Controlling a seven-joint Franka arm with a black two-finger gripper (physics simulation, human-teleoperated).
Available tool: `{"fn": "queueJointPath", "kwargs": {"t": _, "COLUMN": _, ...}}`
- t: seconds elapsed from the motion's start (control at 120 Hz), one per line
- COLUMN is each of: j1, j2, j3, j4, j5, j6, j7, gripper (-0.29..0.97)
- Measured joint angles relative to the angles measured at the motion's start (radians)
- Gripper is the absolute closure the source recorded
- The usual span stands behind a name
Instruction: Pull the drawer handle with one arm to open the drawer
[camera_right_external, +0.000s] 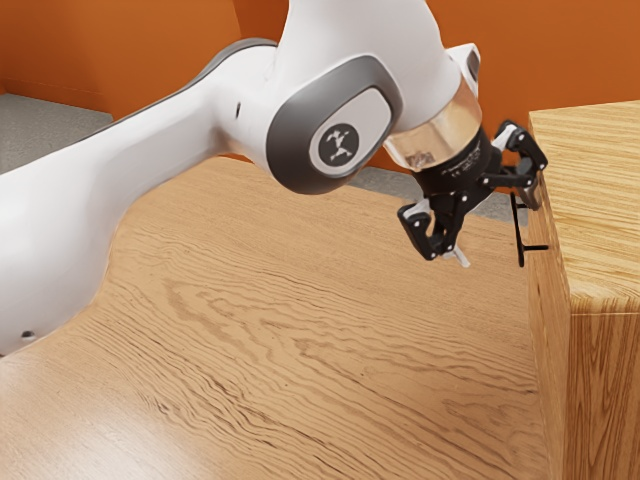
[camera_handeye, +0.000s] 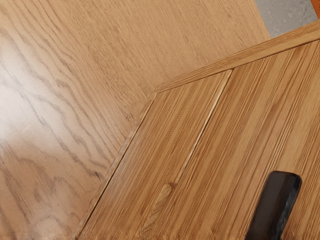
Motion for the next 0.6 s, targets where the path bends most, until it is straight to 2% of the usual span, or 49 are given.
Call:
{"fn": "queueJointPath", "kwargs": {"t": 0.225, "j1": -0.013, "j2": -0.064, "j3": -0.004, "j4": -0.103, "j5": -0.006, "j6": 0.0, "j7": 0.0, "gripper": 0.0}}
{"fn": "queueJointPath", "kwargs": {"t": 0.6, "j1": -0.01, "j2": -0.073, "j3": -0.004, "j4": -0.138, "j5": -0.009, "j6": 0.0, "j7": 0.003, "gripper": 0.0}}
